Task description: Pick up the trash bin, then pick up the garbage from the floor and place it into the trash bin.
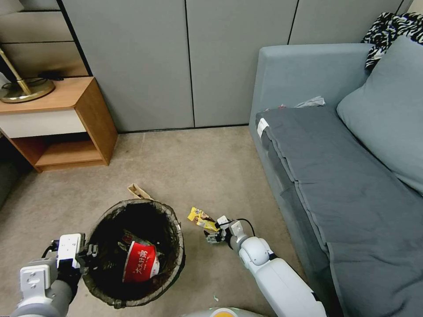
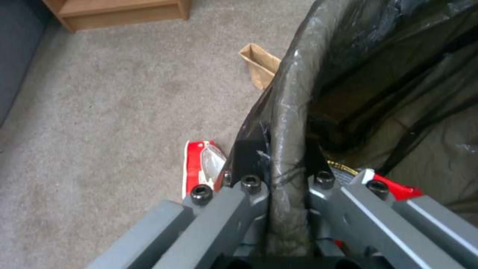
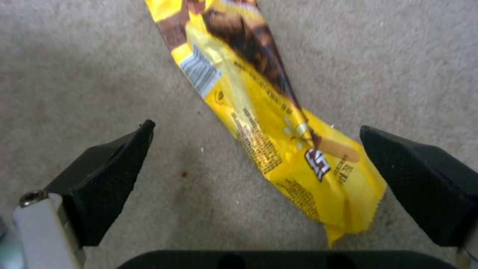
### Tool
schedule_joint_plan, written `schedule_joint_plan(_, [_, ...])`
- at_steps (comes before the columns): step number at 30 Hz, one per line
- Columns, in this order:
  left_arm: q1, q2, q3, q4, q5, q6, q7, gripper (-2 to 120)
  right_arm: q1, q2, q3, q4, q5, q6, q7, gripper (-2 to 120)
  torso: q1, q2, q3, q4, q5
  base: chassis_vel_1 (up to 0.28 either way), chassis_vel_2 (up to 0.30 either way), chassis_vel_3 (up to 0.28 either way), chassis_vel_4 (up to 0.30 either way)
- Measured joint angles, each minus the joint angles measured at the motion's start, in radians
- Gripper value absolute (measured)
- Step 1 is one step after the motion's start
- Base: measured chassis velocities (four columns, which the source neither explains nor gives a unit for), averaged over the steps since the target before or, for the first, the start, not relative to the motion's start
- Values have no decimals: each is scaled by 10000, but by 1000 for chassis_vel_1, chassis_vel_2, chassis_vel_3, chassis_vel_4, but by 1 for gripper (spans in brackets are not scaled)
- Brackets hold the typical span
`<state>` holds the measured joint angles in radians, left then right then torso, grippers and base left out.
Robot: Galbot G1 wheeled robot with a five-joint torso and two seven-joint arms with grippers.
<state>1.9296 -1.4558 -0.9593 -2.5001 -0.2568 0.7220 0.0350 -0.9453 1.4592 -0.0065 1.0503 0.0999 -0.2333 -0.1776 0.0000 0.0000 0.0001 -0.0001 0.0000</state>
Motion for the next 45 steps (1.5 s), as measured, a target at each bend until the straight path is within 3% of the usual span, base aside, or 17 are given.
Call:
schedule_joint_plan(7, [8,11,0,0,6,1,0,1,285,413,236,-935,-421,404,-3,100,0,0,0,1,0,0,0,0,0])
schedule_joint_plan(12, [6,11,7,0,16,1,0,1,363,560,297,-1181,-515,528,22,92,0,0,0,1,0,0,0,0,0])
schedule_joint_plan(17, [-11,12,23,0,24,1,0,1,356,559,320,-1188,-524,539,22,71,1,0,0,1,0,0,0,0,0])
schedule_joint_plan(19, [-11,12,23,0,24,1,0,1,354,557,321,-1187,-523,539,22,71,0,0,0,0,0,0,0,0,0])
schedule_joint_plan(20, [-26,6,35,0,34,1,0,1,332,531,346,-1152,-524,540,22,59,0,0,0,0,0,0,0,0,0])
schedule_joint_plan(25, [-36,4,54,0,55,1,1,1,329,521,376,-1160,-519,541,18,44,0,0,-1,0,-1,0,0,0,0])
schedule_joint_plan(27, [-38,3,69,0,79,-1,1,1,347,559,411,-1254,-519,578,16,33,0,0,-2,0,-1,0,0,0,0])
schedule_joint_plan(34, [-53,13,98,0,108,-10,4,1,341,589,456,-1307,-523,653,15,14,0,0,-1,3,4,0,0,0,0])
schedule_joint_plan(36, [-64,14,186,0,191,-23,4,1,327,582,478,-1289,-525,669,20,2,0,0,-1,3,3,0,0,0,0])
schedule_joint_plan(41, [-87,8,251,0,234,-38,8,1,247,508,553,-1028,-615,819,158,0,0,0,-1,1,0,0,0,0,0])
schedule_joint_plan(45, [-111,16,274,0,238,-49,8,1,-46,161,656,228,-603,826,383,0,0,0,-1,1,2,0,0,0,0])
